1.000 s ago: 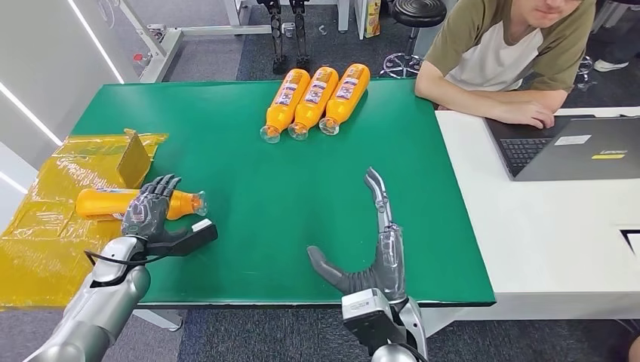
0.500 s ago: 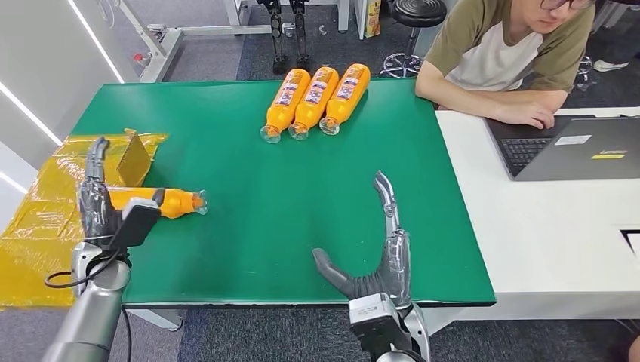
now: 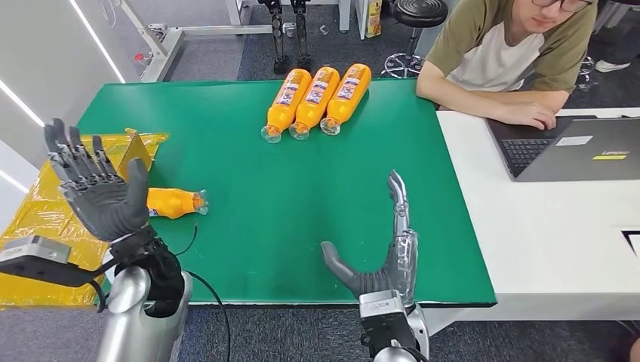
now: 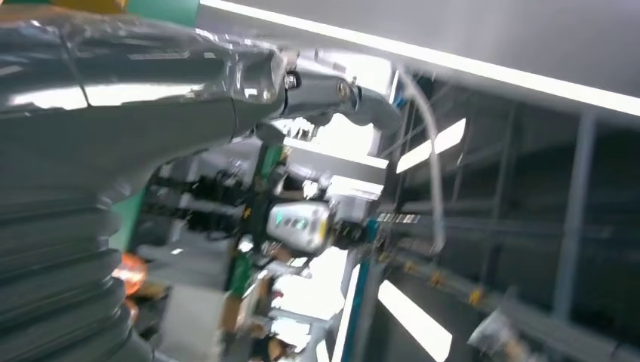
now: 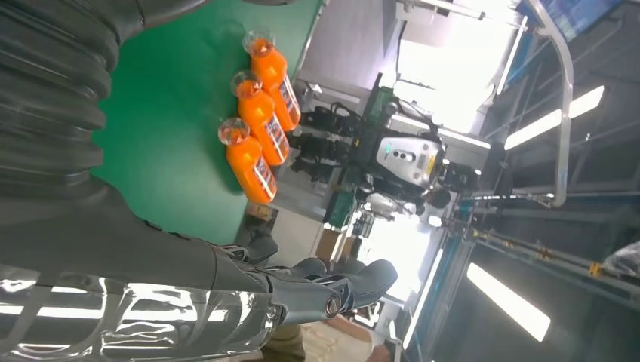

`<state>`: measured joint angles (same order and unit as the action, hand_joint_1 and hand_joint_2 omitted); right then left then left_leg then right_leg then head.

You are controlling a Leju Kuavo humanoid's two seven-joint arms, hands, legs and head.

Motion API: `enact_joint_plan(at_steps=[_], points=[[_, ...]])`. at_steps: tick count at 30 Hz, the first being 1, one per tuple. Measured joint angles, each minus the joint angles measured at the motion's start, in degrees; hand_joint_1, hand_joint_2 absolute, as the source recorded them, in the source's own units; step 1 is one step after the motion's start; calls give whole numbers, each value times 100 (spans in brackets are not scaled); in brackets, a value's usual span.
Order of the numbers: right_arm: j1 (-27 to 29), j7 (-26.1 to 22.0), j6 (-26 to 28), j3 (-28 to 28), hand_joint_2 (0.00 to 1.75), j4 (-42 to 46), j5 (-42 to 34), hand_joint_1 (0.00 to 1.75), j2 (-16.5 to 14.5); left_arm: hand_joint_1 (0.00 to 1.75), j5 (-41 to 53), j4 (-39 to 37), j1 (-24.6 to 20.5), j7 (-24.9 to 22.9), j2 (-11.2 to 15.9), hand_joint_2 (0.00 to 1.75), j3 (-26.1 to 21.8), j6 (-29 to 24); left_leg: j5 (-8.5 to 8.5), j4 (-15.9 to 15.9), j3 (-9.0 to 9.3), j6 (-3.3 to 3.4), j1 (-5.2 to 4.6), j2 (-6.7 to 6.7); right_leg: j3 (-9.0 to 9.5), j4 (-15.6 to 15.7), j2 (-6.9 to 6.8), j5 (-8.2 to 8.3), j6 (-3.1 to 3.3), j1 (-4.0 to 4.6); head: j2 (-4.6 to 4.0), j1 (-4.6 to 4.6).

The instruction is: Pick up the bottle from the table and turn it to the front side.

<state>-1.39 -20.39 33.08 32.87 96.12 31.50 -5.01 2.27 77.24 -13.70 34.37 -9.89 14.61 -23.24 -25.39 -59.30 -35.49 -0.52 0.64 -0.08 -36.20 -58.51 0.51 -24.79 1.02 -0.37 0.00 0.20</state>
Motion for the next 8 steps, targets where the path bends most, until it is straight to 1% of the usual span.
enact_joint_plan(at_steps=[2, 4, 8], points=[[23, -2, 170, -3, 175, 54, 54, 0, 0, 0, 562, 66, 139, -215, -127, 175, 391, -151, -1, 0, -3, 1, 0, -5, 1, 0, -3, -2, -3, 0, 0, 2], [60, -7, 273, -7, 175, 96, 70, 0, 0, 0, 850, 86, 227, -314, -199, 175, 679, -205, -2, 1, -3, 1, 0, -1, 0, 0, 0, -2, -3, 0, 0, 1], [182, -118, 484, -27, 175, 153, 54, 0, -4, 0, 1240, 92, 283, -425, -239, 175, 981, -137, -3, 1, -2, 2, 0, -1, -1, 1, 0, -5, -5, 0, 0, 1]])
